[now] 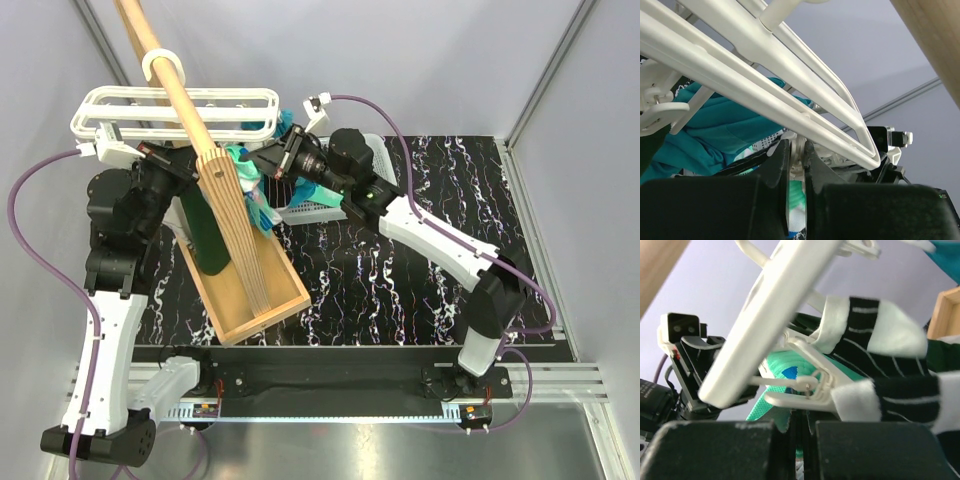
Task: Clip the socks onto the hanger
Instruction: Clamp the sock onto the hanger.
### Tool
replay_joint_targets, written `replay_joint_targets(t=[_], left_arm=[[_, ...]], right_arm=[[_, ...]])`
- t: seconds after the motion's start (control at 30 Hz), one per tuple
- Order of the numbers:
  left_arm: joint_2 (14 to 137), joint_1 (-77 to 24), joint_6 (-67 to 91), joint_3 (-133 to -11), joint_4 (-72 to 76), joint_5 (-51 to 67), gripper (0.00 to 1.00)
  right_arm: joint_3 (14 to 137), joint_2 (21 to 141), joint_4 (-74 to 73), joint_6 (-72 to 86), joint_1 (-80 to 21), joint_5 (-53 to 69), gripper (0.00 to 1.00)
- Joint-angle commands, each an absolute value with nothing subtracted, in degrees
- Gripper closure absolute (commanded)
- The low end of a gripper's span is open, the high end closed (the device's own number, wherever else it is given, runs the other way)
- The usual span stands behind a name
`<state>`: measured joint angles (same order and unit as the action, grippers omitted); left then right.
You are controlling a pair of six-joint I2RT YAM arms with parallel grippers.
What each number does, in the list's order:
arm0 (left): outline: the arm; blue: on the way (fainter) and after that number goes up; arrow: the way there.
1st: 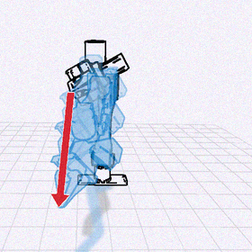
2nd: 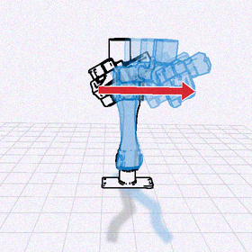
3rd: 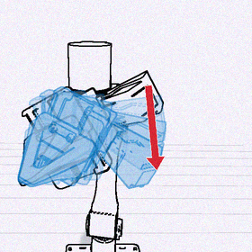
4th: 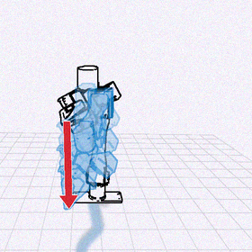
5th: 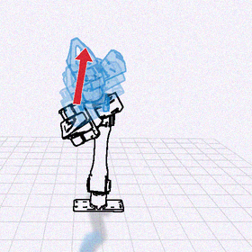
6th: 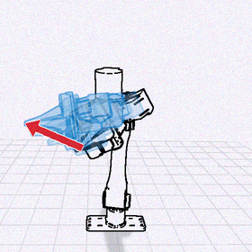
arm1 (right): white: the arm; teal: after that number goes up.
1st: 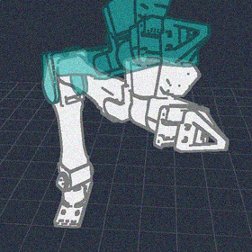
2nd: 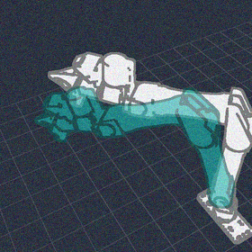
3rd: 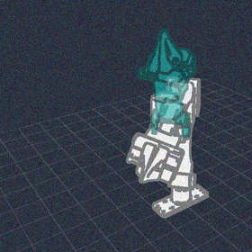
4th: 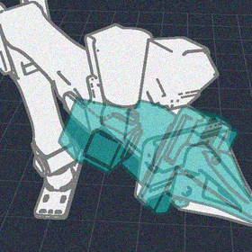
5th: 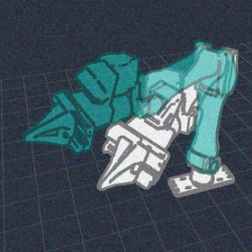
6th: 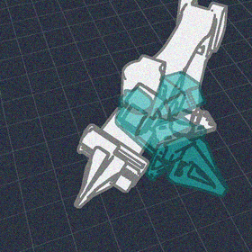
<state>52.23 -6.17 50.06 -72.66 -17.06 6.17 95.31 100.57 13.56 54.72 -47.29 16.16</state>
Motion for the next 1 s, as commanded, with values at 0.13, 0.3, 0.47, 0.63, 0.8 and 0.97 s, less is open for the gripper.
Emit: replay_joint_targets(t=[0.13,0.3,0.47,0.63,0.8,0.97], left_arm=[[51.68,-6.42,50.36,-72.60,-17.58,5.89,1.00],[50.54,-6.42,50.19,-72.25,-17.14,4.75,1.00],[47.47,-6.33,50.18,-70.76,-16.00,3.52,1.00],[46.41,-6.33,50.54,-70.31,-15.12,3.08,1.00],[47.98,-6.33,51.41,-70.57,-14.94,4.83,1.00],[49.31,-6.42,51.68,-70.40,-15.21,5.98,1.00]], right_arm=[[101.25,101.86,14.77,55.81,-48.25,17.05,1.00],[100.29,101.96,13.54,55.37,-48.52,16.61,1.00],[99.14,101.51,11.70,54.85,-48.52,15.82,1.00],[97.65,100.46,11.34,54.14,-48.60,15.21,1.00],[98.61,100.72,12.21,55.19,-48.78,17.57,1.00],[98.44,100.72,14.41,57.04,-49.22,18.54,1.00]])
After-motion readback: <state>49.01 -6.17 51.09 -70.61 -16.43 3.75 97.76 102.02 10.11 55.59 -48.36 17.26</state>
